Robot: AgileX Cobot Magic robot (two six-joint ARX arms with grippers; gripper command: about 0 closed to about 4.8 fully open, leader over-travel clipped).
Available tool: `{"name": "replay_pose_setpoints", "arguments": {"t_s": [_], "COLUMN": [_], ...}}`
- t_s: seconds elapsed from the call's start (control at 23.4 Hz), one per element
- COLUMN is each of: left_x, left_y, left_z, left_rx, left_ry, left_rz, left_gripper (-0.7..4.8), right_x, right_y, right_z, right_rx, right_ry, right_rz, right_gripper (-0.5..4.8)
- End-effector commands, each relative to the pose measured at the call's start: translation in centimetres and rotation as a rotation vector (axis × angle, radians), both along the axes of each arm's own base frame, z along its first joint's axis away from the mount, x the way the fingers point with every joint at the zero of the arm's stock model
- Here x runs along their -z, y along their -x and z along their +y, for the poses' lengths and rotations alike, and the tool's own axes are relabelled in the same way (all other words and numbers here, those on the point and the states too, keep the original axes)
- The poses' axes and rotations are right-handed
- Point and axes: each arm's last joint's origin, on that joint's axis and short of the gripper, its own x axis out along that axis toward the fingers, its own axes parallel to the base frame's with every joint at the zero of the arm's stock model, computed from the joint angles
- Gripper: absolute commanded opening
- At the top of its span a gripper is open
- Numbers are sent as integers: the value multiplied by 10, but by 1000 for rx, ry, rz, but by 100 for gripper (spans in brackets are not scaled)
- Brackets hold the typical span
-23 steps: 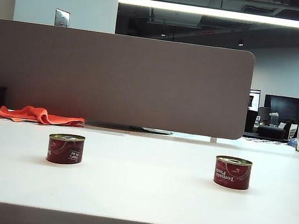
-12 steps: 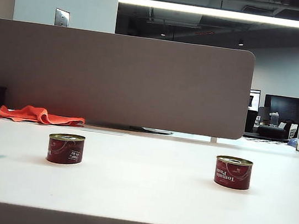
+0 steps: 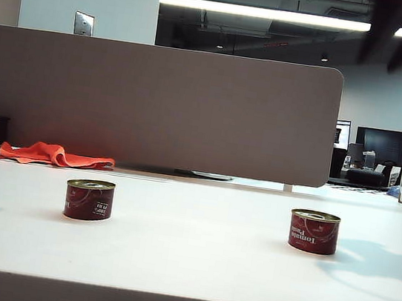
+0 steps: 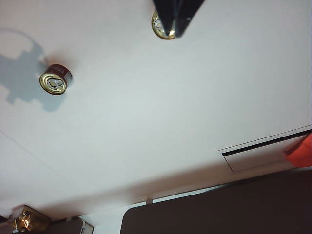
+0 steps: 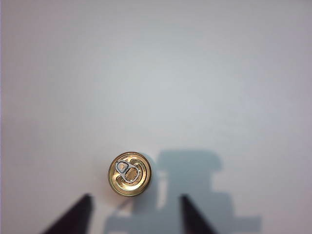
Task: Stack a can of tomatoes on the right onto the can of tomatoes on the left.
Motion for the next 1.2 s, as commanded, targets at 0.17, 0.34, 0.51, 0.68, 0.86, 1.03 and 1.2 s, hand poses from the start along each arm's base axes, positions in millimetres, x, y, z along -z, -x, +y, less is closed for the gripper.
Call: {"name": "replay_pose_setpoints", "arguments": {"t_s": [0.17, 0.34, 0.51, 0.68, 0.86, 1.03, 1.2], "left_x": [-1, 1, 2, 2, 2, 4, 5], "left_y": [5, 6, 7, 7, 7, 8, 8], "left_z": [1, 1, 1, 1, 2, 2, 2], "left_rx": [7, 9, 9, 9, 9, 9, 8], "left_ry": [-10, -20, -22, -22, -25, -31, -33], "left_rz": [56, 71, 79, 80, 89, 111, 118], "left_gripper": [-5, -5, -5, -5, -5, -5, -5], "right_x": [32, 51, 77, 94, 112, 123, 131], "right_y": [-36, -50, -67, -74, -81, -83, -84], "right_z": [18, 24, 31, 34, 40, 41, 42], "right_rx": [-12, 22, 39, 54, 68, 70, 73], "right_ry": [21, 11, 18, -18, -17, -1, 17], "right_rz": [84, 147, 219, 290, 355, 391, 428], "right_gripper": [479, 479, 479, 479, 479, 479, 479]}}
